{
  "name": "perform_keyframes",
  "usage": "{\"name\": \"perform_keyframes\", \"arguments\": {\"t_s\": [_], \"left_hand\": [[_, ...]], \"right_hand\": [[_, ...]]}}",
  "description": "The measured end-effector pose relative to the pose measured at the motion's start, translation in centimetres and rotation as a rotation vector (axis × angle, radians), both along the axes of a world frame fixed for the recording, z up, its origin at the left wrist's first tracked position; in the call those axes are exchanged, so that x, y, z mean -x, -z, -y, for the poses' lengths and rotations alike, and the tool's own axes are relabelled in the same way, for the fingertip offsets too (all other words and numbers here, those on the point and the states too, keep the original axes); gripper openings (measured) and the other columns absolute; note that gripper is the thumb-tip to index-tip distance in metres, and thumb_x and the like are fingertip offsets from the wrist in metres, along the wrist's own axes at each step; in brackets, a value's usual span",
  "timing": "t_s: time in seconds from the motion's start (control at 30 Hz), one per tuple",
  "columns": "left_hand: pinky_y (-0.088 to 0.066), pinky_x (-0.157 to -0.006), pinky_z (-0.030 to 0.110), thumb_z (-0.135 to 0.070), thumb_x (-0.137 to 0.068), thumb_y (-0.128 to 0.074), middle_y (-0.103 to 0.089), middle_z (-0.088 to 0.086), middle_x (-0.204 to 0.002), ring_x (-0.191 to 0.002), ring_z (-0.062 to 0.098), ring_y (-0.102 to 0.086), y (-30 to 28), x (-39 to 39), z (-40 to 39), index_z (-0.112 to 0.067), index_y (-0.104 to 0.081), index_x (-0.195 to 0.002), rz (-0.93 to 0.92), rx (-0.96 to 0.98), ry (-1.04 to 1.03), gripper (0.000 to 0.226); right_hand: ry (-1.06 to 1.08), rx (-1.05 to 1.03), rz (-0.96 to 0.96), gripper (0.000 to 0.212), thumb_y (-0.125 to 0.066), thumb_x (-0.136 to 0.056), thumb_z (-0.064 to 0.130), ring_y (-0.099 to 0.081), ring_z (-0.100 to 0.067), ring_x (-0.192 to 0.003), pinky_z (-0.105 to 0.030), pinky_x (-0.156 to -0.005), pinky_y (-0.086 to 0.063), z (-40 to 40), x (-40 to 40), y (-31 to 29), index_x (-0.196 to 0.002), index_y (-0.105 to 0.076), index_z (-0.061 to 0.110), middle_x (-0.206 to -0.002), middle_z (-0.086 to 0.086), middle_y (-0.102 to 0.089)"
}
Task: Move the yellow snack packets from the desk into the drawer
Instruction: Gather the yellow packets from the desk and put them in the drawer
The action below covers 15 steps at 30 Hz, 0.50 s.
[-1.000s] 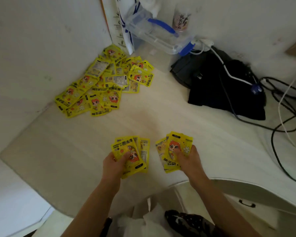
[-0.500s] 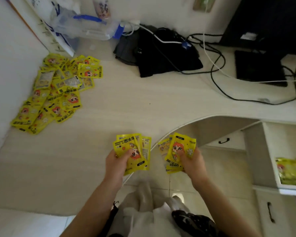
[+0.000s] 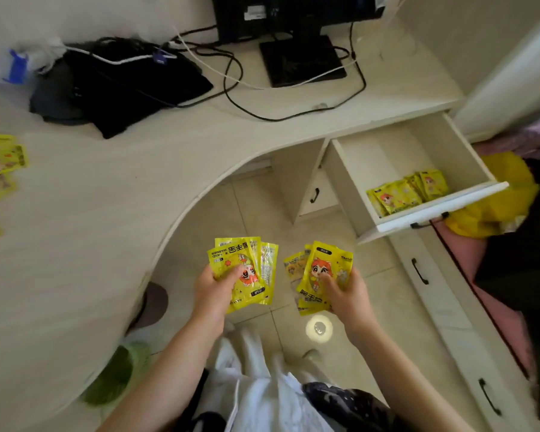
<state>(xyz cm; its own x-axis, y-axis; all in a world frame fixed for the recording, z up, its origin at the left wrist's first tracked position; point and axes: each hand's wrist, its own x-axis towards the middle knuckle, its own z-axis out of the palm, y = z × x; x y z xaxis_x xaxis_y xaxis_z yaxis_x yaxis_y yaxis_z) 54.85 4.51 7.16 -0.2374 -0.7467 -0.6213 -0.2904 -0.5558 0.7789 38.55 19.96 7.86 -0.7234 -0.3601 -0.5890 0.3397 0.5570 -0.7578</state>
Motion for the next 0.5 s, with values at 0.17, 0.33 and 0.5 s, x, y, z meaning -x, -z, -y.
{"name": "perform_keyframes", "arguments": {"t_s": [0.17,0.33,0.5], "left_hand": [[-0.056,-0.077,0.037,-0.018,-0.081,-0.074,-0.073,0.005,-0.095,-0.089,0.023,-0.069,0.0,5.8,-8.5,-0.015,-0.066,-0.099,0.018,0.039,0.160,0.020],[-0.058,-0.081,0.047,-0.016,-0.081,-0.074,-0.074,0.004,-0.093,-0.088,0.023,-0.070,0.2,11.3,-14.9,-0.016,-0.067,-0.097,0.006,0.014,0.230,0.018],[-0.058,-0.077,0.040,-0.016,-0.082,-0.073,-0.074,0.005,-0.095,-0.087,0.022,-0.070,-0.3,16.7,-17.9,-0.015,-0.067,-0.101,0.001,0.033,0.350,0.020]], "right_hand": [[0.146,0.016,0.004,0.021,-0.066,-0.088,0.025,-0.068,-0.024,-0.096,-0.052,-0.085,-0.056,-9.6,3.9,-0.4,-0.104,-0.052,0.027,-0.106,-0.003,-0.067],[0.278,0.034,0.003,0.027,-0.066,-0.088,0.021,-0.068,-0.025,-0.097,-0.053,-0.086,-0.056,-17.0,7.1,-0.7,-0.111,-0.052,0.021,-0.107,-0.004,-0.068],[0.397,0.065,0.010,0.030,-0.066,-0.088,0.019,-0.068,-0.025,-0.097,-0.052,-0.084,-0.057,-21.2,10.3,-0.8,-0.115,-0.054,0.018,-0.109,-0.007,-0.068]]}}
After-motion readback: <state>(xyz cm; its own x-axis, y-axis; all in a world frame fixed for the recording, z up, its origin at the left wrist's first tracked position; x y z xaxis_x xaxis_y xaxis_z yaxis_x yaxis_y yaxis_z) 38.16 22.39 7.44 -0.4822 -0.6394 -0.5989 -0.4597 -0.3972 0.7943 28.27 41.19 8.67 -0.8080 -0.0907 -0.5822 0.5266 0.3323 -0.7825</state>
